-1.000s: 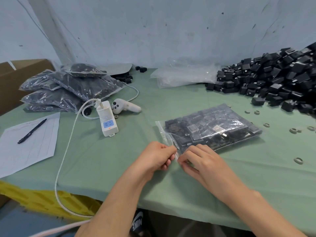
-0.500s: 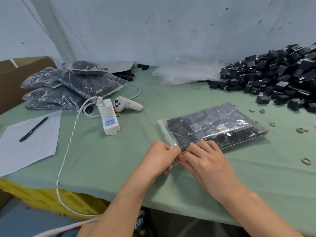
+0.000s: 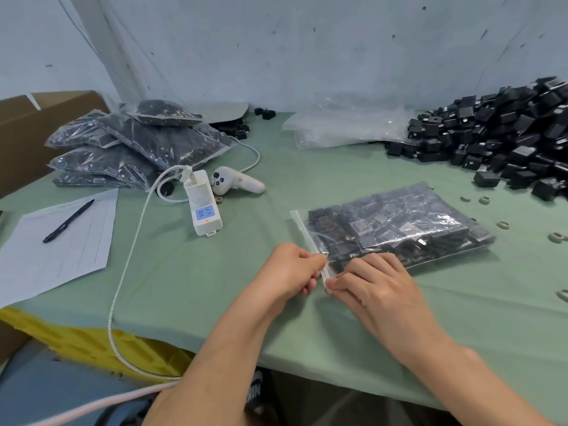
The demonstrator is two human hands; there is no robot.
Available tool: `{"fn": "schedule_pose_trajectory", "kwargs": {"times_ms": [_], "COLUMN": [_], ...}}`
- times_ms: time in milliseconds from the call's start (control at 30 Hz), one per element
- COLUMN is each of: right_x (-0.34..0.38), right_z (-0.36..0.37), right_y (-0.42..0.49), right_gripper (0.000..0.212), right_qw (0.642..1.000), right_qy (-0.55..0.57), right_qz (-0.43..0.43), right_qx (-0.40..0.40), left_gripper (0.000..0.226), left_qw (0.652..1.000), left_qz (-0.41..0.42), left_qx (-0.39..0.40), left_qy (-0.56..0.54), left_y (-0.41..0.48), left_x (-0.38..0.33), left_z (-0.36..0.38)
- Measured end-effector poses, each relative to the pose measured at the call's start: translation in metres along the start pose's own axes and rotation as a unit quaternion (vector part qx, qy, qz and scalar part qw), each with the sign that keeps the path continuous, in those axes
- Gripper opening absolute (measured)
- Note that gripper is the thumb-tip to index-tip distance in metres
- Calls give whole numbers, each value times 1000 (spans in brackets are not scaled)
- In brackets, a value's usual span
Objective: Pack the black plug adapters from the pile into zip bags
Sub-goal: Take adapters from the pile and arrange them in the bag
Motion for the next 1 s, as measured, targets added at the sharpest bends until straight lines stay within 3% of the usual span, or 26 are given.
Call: {"fn": "schedule_pose_trajectory", "kwargs": {"times_ms": [267,400,533,633,767,1000], "right_x": [1,-2,-3,1,4,5], "right_z": [-2,0,7,8,4,1], "right_y": [0,1,3,8,13,12], "right_gripper": [23,13,22,8,22,25], "right_qw": [1000,1000,997,996,996,996], "right_qy": [5,-13,-62,-85,-81,-83], "right_qz": [-4,25,31,27,16,16], "right_qx": [-13,-7,24,3,-36,-37], "left_gripper": [35,36,37,35,34,36], "left_qw": [995,997,997,998,997,997], "left_qz": [-30,-27,-34,-35,-30,-28], "left_qx": [-20,5,28,20,20,34], "left_qy": [-92,-74,-63,-58,-65,-64], "left_y": [7,7,3,4,5,4], "left_x": [2,0,4,4,3,1], "left_z": [-6,-7,-9,-9,-7,-7]}}
Point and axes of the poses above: each hand's wrist, its own y-axis towards the middle knuckle, its own z-axis out of the palm, x = y × z, the point moved 7 cm from there along y, towards the middle knuckle, and after that the axes turned 5 degrees about z, right-handed, at the moved point
